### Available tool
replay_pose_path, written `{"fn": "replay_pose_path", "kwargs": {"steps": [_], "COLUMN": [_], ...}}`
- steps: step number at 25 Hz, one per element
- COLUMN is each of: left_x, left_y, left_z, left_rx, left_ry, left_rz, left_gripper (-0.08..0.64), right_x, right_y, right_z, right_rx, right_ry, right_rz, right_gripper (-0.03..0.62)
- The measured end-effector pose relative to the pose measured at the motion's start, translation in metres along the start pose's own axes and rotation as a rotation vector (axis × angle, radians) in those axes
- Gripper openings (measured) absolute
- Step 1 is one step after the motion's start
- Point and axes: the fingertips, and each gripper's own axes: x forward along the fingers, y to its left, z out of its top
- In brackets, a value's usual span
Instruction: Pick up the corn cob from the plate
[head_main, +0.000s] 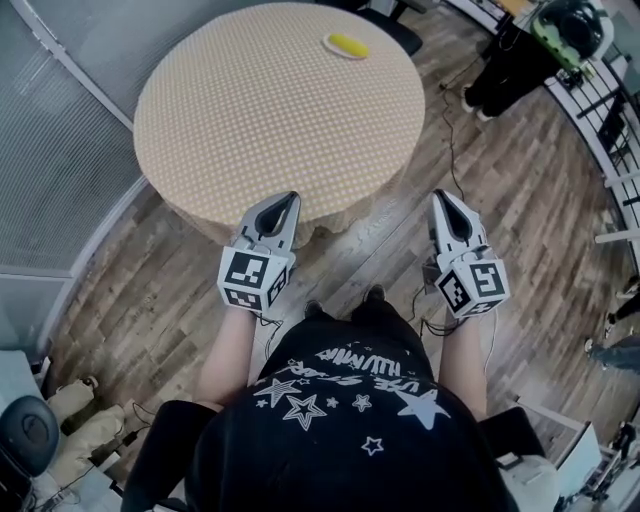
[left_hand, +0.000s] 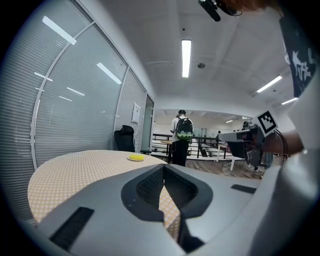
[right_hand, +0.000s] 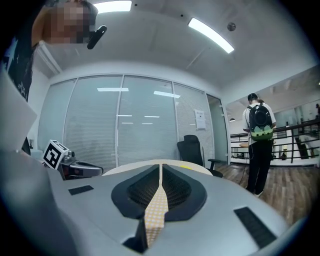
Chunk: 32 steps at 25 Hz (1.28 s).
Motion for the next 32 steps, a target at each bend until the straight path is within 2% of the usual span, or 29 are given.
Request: {"fn": "replay_pose_path", "kwargs": {"steps": [6,13,21,32], "left_x": [0.004,0.018,0.064,0.124], "left_y": [-0.006,0.002,0.003,0.011], "left_z": [0.003,0.003,0.017,0.027], "left_rx": [0.011,0.024,0.025,0.004], "left_ry": [0.002,0.032,0.045,0.07], "left_rz": [0.04,0.164,0.258,0.372], "left_gripper": [0.006,0.006,0.006,0.006], "right_x": [0.011,0.058,0.113,0.168], "right_y": [-0.015,-0.031,-0.092,-0.149], "right_z": [-0.005,-0.009,-0.001,-0.001], "right_rx": [0.025,0.048,0.064,0.081], "right_ry": [-0.008,-0.02,-0.019,-0.012], "right_rz": [0.036,0.175,0.245,0.347], "right_gripper": [0.032,0.032,0.032,0.032]}}
